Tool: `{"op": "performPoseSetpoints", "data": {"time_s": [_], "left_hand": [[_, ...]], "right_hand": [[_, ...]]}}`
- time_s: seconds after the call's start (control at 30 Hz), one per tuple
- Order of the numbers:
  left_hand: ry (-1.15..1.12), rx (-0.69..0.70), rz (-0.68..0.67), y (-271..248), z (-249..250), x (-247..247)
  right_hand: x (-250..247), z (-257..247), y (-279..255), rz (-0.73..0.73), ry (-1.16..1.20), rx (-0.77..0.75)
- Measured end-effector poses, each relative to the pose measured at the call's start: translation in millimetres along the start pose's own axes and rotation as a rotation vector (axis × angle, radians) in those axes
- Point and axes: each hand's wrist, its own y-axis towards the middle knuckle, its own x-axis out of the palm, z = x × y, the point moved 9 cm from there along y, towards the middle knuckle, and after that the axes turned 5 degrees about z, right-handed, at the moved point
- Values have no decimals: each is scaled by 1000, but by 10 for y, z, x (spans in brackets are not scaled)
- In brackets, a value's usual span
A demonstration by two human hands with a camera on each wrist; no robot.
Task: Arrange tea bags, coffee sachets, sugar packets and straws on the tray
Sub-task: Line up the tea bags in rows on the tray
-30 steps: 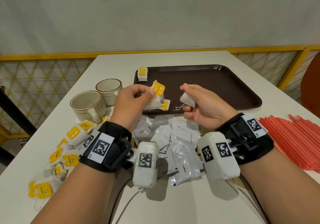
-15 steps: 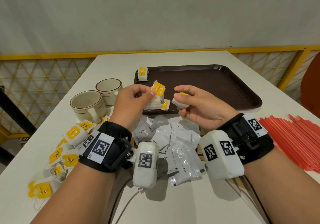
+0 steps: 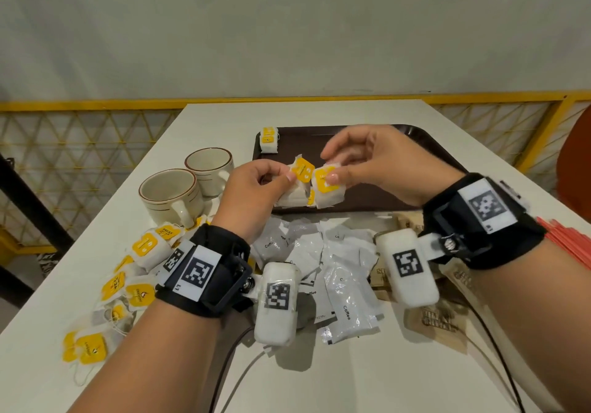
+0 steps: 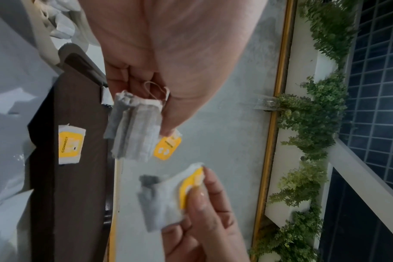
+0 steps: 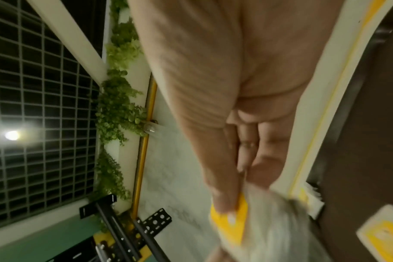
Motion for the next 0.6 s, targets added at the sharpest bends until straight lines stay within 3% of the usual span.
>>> {"op": "performPoseSetpoints", "data": {"time_s": [0.07, 0.23, 0.6], "left_hand": [[20, 4, -35, -18, 22, 20], [96, 67, -160, -100, 140, 116], [-13, 55, -81, -51, 120, 34]], "right_hand": [[34, -122, -8, -96, -69, -26], [83, -205, 37, -124, -437, -66], [-141, -208, 47, 4, -437, -69]]}}
